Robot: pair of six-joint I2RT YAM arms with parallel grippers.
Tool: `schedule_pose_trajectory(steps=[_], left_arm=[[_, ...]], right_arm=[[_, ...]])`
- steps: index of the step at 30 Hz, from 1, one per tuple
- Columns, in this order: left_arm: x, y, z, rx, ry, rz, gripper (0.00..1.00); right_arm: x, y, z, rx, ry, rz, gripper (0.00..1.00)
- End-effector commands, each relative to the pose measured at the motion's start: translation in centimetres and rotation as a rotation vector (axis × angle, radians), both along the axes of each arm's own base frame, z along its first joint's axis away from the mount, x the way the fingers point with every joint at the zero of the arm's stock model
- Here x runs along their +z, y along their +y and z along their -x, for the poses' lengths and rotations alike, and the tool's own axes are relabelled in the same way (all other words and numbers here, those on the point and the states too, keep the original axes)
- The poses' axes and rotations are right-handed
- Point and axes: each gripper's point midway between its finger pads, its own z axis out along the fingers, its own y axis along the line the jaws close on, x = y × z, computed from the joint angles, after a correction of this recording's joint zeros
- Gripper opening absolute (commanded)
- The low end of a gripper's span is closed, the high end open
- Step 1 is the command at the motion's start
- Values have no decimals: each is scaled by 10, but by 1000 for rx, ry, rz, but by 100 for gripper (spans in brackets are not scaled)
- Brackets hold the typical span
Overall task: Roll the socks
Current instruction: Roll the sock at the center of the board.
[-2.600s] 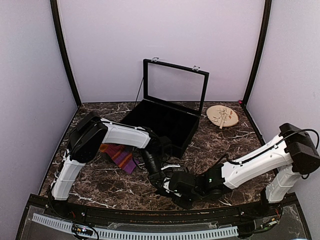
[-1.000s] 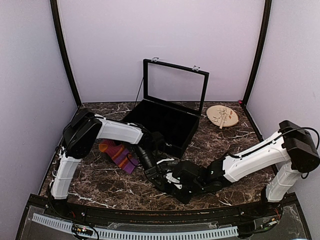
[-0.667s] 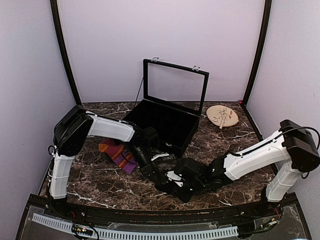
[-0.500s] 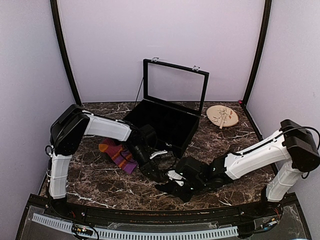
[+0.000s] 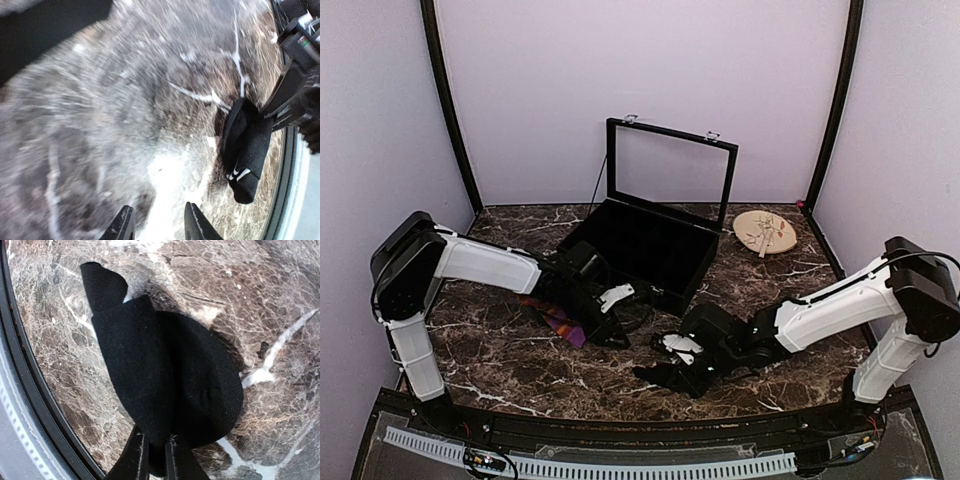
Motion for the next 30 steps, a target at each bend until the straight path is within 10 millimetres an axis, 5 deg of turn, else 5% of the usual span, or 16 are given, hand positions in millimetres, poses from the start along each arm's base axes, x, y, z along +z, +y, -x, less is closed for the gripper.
schedule_pose_trajectory(steps=[1, 8, 30], left_arm=[[48, -4, -37, 152, -252, 137, 36], [75, -20, -7, 68, -519, 228, 36], [50, -60, 78, -394, -760, 193, 45]], right_arm=[[-21, -25, 13, -14, 114, 67, 8], [-19, -22, 12, -21, 218, 10, 9], [-7, -21, 11, -32, 380, -86, 9]])
